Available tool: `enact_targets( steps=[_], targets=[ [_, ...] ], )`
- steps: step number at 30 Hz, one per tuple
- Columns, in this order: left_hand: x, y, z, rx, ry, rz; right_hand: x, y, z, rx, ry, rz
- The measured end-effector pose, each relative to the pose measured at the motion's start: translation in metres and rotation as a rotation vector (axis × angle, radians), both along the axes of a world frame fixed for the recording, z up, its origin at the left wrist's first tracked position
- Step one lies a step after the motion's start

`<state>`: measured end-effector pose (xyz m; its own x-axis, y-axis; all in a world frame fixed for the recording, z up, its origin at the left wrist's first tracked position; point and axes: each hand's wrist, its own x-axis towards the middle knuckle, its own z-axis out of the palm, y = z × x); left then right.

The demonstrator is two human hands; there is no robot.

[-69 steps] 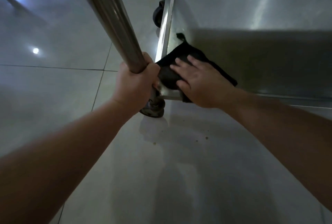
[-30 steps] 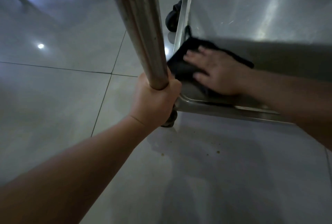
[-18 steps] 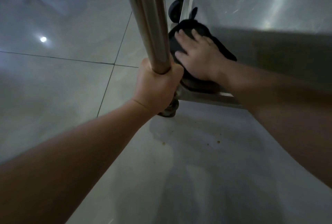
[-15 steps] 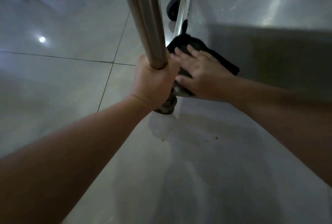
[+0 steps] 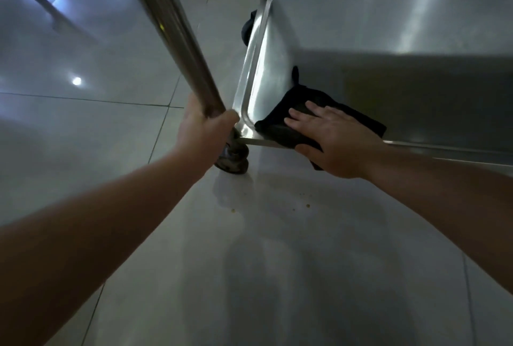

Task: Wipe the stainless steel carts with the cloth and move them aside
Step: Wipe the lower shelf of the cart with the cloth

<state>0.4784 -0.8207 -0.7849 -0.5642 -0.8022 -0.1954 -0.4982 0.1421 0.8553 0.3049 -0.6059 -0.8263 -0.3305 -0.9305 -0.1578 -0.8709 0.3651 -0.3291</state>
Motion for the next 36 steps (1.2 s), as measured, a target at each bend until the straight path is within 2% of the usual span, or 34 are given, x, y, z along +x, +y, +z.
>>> enact_targets(
  steps=[3,5,8,16,21,27,32,36],
  targets=[
    [0.026,0.025,-0.018,0.066,-0.301,0.098,-0.013,0.029,-0.005,0.006,0.018,-0.014],
    [0.033,0.046,-0.029,0.110,-0.409,-0.006,-0.021,0.050,-0.007,-0.005,0.022,-0.024],
    [0.018,0.077,-0.031,-0.018,-0.514,-0.225,-0.037,0.086,-0.008,-0.019,-0.007,-0.044],
    [-0.051,0.166,-0.015,-0.378,-0.393,-0.780,-0.084,0.196,-0.009,-0.030,-0.028,-0.125],
    [-0.084,0.207,-0.011,-0.577,-0.283,-0.994,-0.106,0.246,-0.009,-0.048,0.012,-0.134],
    [-0.116,0.249,-0.018,-0.762,-0.280,-1.080,-0.129,0.305,-0.007,-0.024,0.038,-0.168],
    [-0.146,0.294,-0.034,-0.820,-0.310,-1.144,-0.148,0.352,-0.005,0.015,0.056,-0.228],
    [-0.168,0.338,-0.041,-0.795,-0.302,-1.172,-0.159,0.386,-0.002,0.033,0.041,-0.282]
  ],
)
